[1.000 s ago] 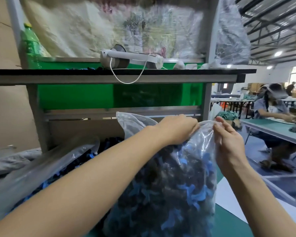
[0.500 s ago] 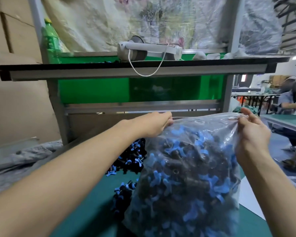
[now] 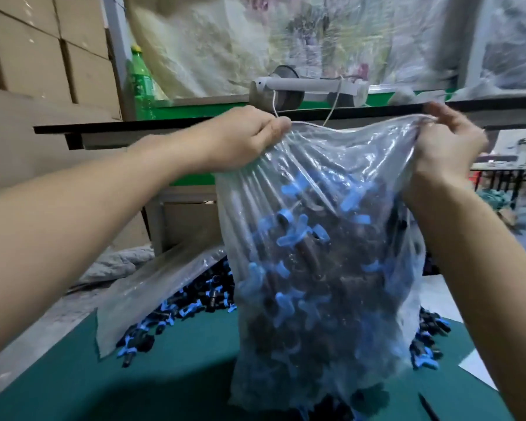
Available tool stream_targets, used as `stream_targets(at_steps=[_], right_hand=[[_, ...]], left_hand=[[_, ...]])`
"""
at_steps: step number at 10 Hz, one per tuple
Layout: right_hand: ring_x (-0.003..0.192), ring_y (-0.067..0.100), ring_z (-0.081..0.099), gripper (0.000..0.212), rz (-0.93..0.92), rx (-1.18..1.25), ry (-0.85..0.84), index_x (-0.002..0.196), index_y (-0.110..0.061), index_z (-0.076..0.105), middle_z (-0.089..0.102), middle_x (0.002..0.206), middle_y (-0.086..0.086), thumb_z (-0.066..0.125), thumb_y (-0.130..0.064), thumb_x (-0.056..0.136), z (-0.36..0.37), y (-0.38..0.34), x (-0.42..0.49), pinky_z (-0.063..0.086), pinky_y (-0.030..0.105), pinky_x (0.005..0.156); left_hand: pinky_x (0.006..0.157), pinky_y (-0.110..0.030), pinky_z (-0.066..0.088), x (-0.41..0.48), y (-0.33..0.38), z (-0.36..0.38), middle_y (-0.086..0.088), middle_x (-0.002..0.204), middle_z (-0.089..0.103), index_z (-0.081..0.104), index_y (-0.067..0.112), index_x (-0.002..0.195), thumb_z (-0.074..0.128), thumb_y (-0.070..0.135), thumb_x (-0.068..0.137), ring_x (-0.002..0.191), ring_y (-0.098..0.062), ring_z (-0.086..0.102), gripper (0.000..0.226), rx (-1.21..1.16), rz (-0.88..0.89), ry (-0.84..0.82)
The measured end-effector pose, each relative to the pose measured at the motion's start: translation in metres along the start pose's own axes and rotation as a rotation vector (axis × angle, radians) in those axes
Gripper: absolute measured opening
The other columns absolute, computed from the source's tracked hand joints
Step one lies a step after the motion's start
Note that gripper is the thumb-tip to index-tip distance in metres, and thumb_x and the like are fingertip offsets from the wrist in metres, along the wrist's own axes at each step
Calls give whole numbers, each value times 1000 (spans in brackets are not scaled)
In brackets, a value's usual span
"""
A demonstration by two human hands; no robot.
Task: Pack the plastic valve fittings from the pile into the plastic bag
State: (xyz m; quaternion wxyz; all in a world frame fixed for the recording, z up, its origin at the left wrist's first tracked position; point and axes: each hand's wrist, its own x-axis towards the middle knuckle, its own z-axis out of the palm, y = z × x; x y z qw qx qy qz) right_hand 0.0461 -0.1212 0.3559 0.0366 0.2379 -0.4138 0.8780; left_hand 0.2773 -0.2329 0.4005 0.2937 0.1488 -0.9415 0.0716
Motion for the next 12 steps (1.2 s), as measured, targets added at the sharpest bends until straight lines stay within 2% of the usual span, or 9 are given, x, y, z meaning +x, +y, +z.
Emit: stream_targets(at_steps=[2,3,4,5,8,9,10,11,12], right_hand=[[97,14,66,40,114,-55,-119,103,-21,72,71,99,-1,45,3,85,89,40,-28,51,27,96],[105,21,63,41,197,-116,-181,107,-19,72,70,103,3,45,2,85,118,101,-46,47,31,101],[79,16,62,39,239,-202,-269,107,-22,72,71,91,1,46,-2,87,142,167,-60,51,29,79],[76,20,64,33,237,-264,-408,104,-24,71,72,88,4,48,-7,88,176,218,-64,54,32,76],[126,25,54,33,626,-549,-621,132,-4,53,51,143,17,47,-11,100,192,386,-36,43,29,97],[72,13,62,36,707,-439,-673,133,2,48,55,126,16,48,-8,99,174,415,-36,51,16,51],[88,21,58,39,669,-441,-710,136,0,50,57,115,10,50,-13,100,155,390,-43,53,28,78],[112,21,59,32,393,-377,-581,125,-12,62,65,119,6,57,-22,96,116,318,-45,46,33,100],[95,12,67,20,110,-33,-582,105,-29,72,73,103,-3,58,-32,92,45,212,-47,56,27,84]], left_hand=[[61,-33,43,-31,-86,-16,1,64,56,55,21,69,26,76,86,62,-20,55,64,114,-235,-98],[72,-43,50,-46,-141,15,-19,86,67,62,4,85,24,73,86,80,-35,64,78,166,-330,-161],[70,-39,45,-62,-197,59,-15,76,60,58,4,77,32,58,96,76,-33,59,62,161,-481,-185],[71,-38,43,-71,-253,102,-18,79,60,57,1,78,38,43,103,78,-34,58,52,133,-609,-144],[85,-30,45,-51,-336,244,-24,126,61,57,0,126,35,30,107,110,-32,61,42,312,-857,-498],[87,-29,45,-49,-343,265,-21,134,57,48,7,138,36,26,106,116,-31,59,39,356,-899,-579],[88,-32,46,-51,-332,260,-24,126,60,55,5,125,42,26,103,111,-34,60,33,322,-908,-436],[88,-37,50,-61,-302,233,-14,109,67,60,16,108,43,45,100,102,-29,62,34,39,-747,217],[78,-29,58,-88,-266,157,4,108,71,61,27,122,44,55,101,95,-8,68,40,-398,-417,634]])
